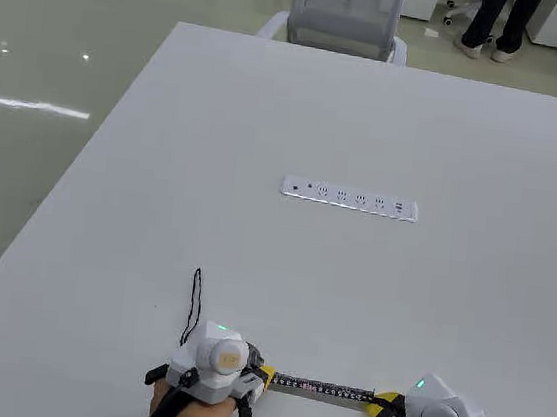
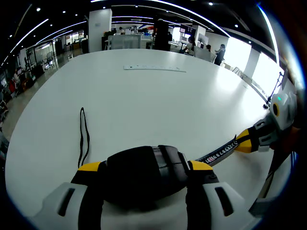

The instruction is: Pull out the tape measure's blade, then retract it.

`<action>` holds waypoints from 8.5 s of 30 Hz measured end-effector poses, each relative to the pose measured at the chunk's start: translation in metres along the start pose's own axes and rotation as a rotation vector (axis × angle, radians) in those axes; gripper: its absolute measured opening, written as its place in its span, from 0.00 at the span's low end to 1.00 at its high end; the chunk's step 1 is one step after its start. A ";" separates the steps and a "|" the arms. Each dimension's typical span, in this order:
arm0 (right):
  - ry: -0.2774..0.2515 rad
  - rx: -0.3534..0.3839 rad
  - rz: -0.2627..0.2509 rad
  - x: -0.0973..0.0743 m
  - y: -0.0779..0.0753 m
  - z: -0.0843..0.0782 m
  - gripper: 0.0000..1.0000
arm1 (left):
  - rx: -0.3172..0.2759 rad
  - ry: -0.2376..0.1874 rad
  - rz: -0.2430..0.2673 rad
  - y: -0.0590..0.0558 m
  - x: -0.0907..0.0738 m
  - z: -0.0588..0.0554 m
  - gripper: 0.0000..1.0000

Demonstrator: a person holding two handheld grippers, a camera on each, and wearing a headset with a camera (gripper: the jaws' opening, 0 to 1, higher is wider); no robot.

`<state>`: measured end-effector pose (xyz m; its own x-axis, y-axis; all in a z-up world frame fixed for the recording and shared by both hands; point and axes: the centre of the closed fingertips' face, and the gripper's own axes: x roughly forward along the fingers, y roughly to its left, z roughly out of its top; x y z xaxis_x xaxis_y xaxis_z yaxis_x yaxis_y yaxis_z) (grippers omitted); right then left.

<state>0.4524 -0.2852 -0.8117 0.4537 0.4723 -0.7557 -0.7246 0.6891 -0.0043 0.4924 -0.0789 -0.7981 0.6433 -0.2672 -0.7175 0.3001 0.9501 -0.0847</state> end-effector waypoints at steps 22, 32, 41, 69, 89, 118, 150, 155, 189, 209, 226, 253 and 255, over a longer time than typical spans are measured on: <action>0.000 0.003 0.006 0.004 0.003 0.003 0.06 | 0.001 0.002 -0.006 0.000 0.001 0.000 0.67; -0.003 0.007 0.009 0.006 0.005 0.004 0.06 | 0.001 0.002 -0.006 0.001 0.002 -0.001 0.67; -0.002 0.007 0.008 0.007 0.006 0.005 0.06 | 0.000 0.001 -0.005 0.000 0.002 0.000 0.68; -0.004 0.007 0.012 0.013 0.014 0.014 0.06 | -0.001 -0.002 -0.005 0.000 0.000 0.000 0.68; -0.004 0.006 0.019 0.019 0.018 0.019 0.06 | -0.002 -0.002 -0.005 0.001 0.001 0.000 0.68; -0.004 0.005 0.038 0.025 0.027 0.025 0.06 | 0.001 0.002 -0.010 0.000 0.002 -0.001 0.68; -0.009 0.010 0.051 0.029 0.034 0.030 0.06 | 0.000 -0.003 -0.009 0.000 0.002 -0.001 0.68; -0.009 0.009 0.053 0.029 0.036 0.032 0.06 | 0.000 -0.003 -0.009 0.000 0.000 -0.001 0.68; -0.009 0.007 0.060 0.035 0.042 0.038 0.06 | 0.001 -0.002 -0.011 0.000 0.001 -0.001 0.68; -0.010 0.006 0.071 0.040 0.045 0.041 0.06 | 0.003 0.000 -0.015 -0.001 0.001 0.000 0.68; -0.008 0.011 0.073 0.041 0.047 0.043 0.06 | 0.004 -0.006 -0.014 0.000 0.001 -0.001 0.68; -0.005 0.016 0.077 0.046 0.051 0.049 0.06 | 0.002 -0.006 -0.014 0.000 0.001 0.000 0.68; -0.004 0.015 0.078 0.046 0.053 0.050 0.06 | 0.002 -0.006 -0.014 -0.001 0.001 0.000 0.68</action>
<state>0.4608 -0.1999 -0.8139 0.3983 0.5274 -0.7504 -0.7500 0.6583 0.0646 0.4928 -0.0798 -0.7992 0.6435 -0.2816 -0.7118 0.3108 0.9459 -0.0933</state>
